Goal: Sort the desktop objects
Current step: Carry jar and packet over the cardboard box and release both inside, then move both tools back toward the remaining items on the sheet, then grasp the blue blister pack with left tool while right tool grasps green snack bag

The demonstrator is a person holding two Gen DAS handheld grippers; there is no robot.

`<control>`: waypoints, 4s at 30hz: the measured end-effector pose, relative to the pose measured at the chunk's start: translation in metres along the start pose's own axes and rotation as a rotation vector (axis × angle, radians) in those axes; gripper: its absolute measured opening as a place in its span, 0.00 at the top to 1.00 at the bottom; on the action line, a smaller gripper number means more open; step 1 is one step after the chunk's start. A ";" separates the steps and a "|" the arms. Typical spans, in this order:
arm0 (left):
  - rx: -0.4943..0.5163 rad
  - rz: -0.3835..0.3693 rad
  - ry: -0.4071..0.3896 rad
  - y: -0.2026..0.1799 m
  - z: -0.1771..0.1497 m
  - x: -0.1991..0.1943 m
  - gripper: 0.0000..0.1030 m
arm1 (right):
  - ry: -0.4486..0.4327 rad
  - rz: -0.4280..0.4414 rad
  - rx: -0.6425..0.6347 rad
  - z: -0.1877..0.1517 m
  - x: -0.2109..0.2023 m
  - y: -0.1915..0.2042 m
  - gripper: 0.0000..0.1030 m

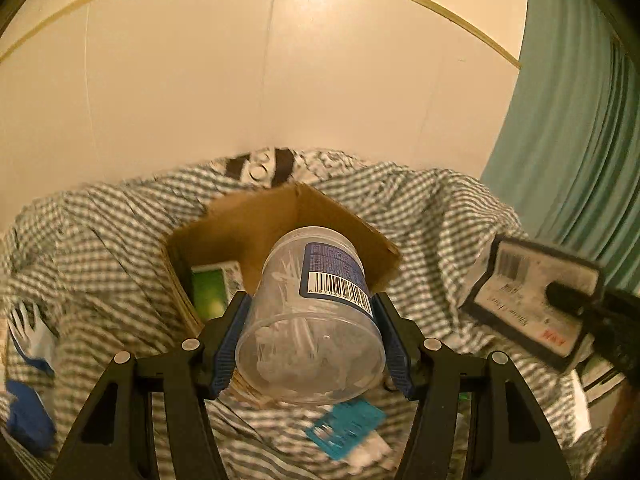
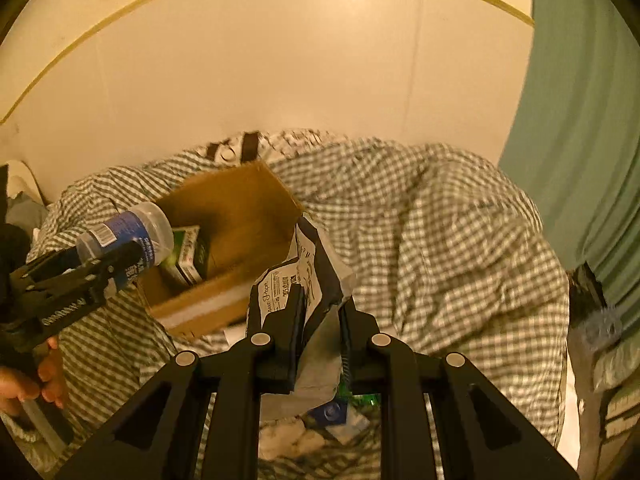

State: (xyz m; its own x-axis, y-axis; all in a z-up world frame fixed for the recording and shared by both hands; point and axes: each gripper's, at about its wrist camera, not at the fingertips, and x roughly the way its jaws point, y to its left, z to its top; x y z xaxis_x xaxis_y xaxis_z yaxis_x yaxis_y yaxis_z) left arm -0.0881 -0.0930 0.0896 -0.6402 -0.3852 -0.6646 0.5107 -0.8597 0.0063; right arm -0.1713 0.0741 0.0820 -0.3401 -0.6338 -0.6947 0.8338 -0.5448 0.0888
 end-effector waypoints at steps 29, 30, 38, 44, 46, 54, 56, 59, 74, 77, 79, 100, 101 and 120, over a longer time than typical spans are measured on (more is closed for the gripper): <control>-0.042 0.084 0.092 0.073 0.038 0.179 0.39 | 0.124 0.105 -0.202 0.085 0.215 0.094 0.85; -0.043 0.088 0.101 0.074 0.038 0.185 0.39 | 0.128 0.097 -0.208 0.086 0.222 0.094 0.85; -0.028 0.068 0.141 0.077 0.046 0.202 0.39 | 0.169 0.103 -0.189 0.084 0.263 0.089 0.83; -0.075 0.100 0.135 0.086 0.047 0.195 0.25 | 0.137 0.084 -0.192 0.084 0.242 0.088 0.49; -0.085 0.104 0.135 0.086 0.047 0.188 0.20 | 0.130 0.073 -0.189 0.084 0.230 0.084 0.48; -0.070 0.113 0.138 0.066 0.031 0.130 0.20 | 0.086 0.055 -0.162 0.078 0.152 0.063 0.48; -0.054 0.106 0.133 0.056 0.025 0.112 0.20 | 0.078 0.054 -0.156 0.071 0.126 0.054 0.46; -0.023 0.096 0.111 0.039 0.014 0.082 0.10 | 0.065 0.050 -0.140 0.057 0.093 0.039 0.45; 0.037 -0.011 0.179 -0.040 -0.100 0.054 0.04 | 0.182 0.009 0.000 -0.070 0.056 -0.041 0.21; 0.059 -0.006 0.198 -0.046 -0.124 0.067 0.04 | 0.229 0.002 0.022 -0.095 0.072 -0.051 0.21; 0.066 -0.005 0.216 -0.048 -0.138 0.078 0.04 | 0.265 -0.014 0.034 -0.111 0.088 -0.058 0.21; -0.002 -0.084 0.346 -0.035 -0.183 0.169 0.04 | 0.493 0.070 0.279 -0.173 0.198 -0.085 0.18; 0.000 -0.081 0.349 -0.034 -0.184 0.173 0.04 | 0.498 0.072 0.287 -0.173 0.203 -0.086 0.18; 0.020 -0.131 0.384 -0.026 -0.181 0.183 0.24 | 0.453 0.019 0.205 -0.178 0.189 -0.077 0.46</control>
State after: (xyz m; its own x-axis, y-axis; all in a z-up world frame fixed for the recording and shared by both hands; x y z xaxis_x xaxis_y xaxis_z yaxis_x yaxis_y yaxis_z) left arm -0.1141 -0.0807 -0.1677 -0.4364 -0.1218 -0.8915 0.4252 -0.9011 -0.0850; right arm -0.2223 0.0941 -0.1832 -0.0646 -0.3668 -0.9281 0.7200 -0.6611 0.2112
